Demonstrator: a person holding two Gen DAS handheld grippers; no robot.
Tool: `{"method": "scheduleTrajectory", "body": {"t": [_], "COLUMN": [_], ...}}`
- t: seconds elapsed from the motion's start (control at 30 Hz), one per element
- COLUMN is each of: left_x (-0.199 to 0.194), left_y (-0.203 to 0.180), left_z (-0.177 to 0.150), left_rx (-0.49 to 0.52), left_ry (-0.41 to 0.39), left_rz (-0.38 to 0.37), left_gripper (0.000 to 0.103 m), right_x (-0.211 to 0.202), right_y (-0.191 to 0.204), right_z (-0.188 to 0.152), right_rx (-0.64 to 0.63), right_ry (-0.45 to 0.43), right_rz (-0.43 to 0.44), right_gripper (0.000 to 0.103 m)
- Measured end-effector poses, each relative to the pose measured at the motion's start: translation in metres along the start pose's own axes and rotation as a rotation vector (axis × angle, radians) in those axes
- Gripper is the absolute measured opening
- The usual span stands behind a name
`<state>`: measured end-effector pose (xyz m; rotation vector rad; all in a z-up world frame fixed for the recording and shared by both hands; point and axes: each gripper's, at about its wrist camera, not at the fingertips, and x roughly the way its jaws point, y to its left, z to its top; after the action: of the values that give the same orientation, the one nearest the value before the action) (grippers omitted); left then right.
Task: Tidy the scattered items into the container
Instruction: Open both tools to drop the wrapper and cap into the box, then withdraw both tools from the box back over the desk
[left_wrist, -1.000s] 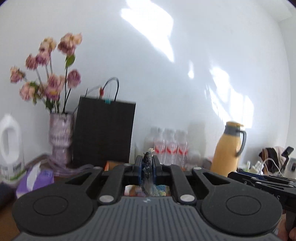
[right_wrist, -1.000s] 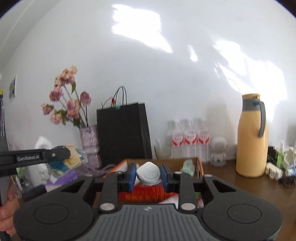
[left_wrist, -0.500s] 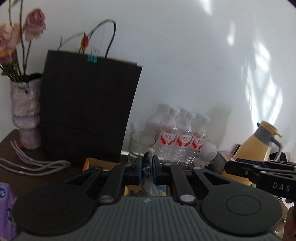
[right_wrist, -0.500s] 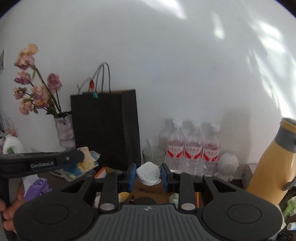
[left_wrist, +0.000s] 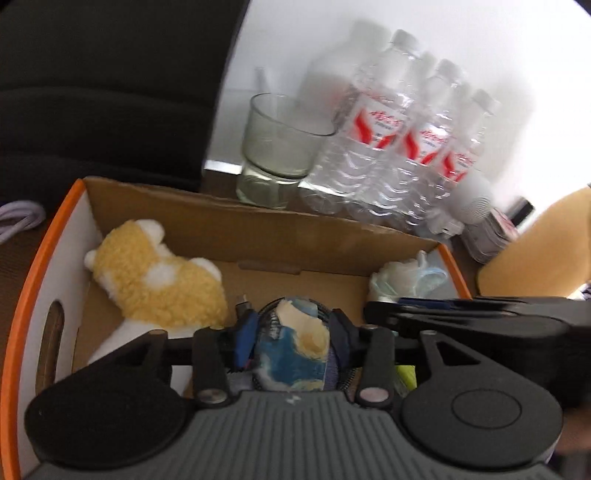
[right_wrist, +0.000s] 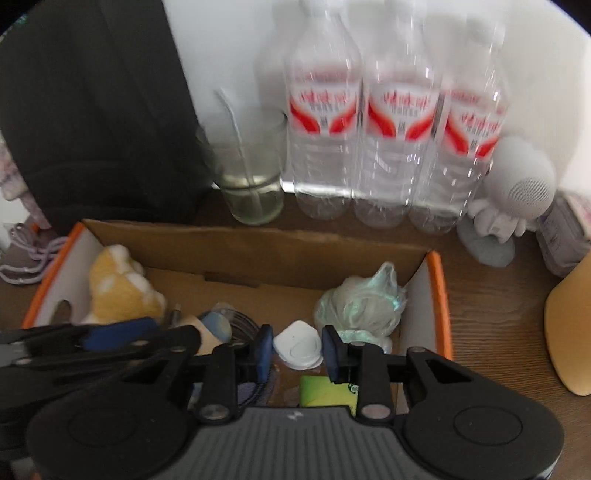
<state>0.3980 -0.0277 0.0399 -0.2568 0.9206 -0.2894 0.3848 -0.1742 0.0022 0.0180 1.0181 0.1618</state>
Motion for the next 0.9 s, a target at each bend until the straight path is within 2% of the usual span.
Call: {"method": "scheduleTrajectory", "body": {"t": [0.03, 0.1, 0.17, 0.2, 0.27, 0.4, 0.5, 0.57, 0.63, 0.73, 0.8, 0.9], "left_x": [-0.005, -0.021, -0.040, -0.048, -0.064, -0.088, -0.102, -0.119, -0.139, -0.178, -0.202, -0.219], "left_y": [0.001, 0.002, 0.002, 0.001, -0.002, -0.011, -0.018, -0.024, -0.031, -0.044, -0.049, -0.054], "left_z": [0.003, 0.011, 0.017, 0.020, 0.022, 0.015, 0.002, -0.010, -0.027, -0.063, -0.089, -0.116], "left_rx": [-0.006, -0.009, -0.001, 0.008, 0.033, 0.099, 0.143, 0.168, 0.205, 0.247, 0.265, 0.264], "left_ry": [-0.010, -0.041, -0.083, -0.098, -0.116, -0.104, -0.075, -0.097, -0.177, -0.401, -0.551, -0.648], "left_rz": [0.000, -0.017, 0.000, 0.020, 0.082, 0.205, 0.297, 0.358, 0.403, 0.422, 0.380, 0.338], "left_gripper": [0.060, 0.069, 0.073, 0.075, 0.078, 0.099, 0.100, 0.101, 0.103, 0.103, 0.103, 0.103], "right_x": [0.004, 0.006, 0.000, -0.005, -0.018, -0.054, -0.083, -0.102, -0.120, -0.149, -0.170, -0.191], "right_y": [-0.002, -0.005, -0.005, -0.004, -0.003, 0.000, 0.002, 0.003, 0.005, 0.014, 0.022, 0.031], "right_z": [0.001, 0.004, 0.006, 0.007, 0.007, 0.001, -0.010, -0.023, -0.040, -0.072, -0.101, -0.147], "right_rx": [0.006, 0.027, 0.041, 0.046, 0.042, 0.033, 0.034, 0.019, -0.010, -0.045, -0.077, -0.131], "right_ry": [0.003, 0.006, -0.012, -0.022, -0.042, -0.046, -0.056, -0.070, -0.092, -0.182, -0.312, -0.549], "right_rz": [0.014, 0.030, 0.038, 0.035, 0.036, 0.020, -0.010, -0.011, -0.034, -0.078, -0.063, -0.015], "right_gripper": [0.029, 0.037, 0.052, 0.053, 0.053, 0.057, 0.068, 0.075, 0.078, 0.078, 0.081, 0.086]}}
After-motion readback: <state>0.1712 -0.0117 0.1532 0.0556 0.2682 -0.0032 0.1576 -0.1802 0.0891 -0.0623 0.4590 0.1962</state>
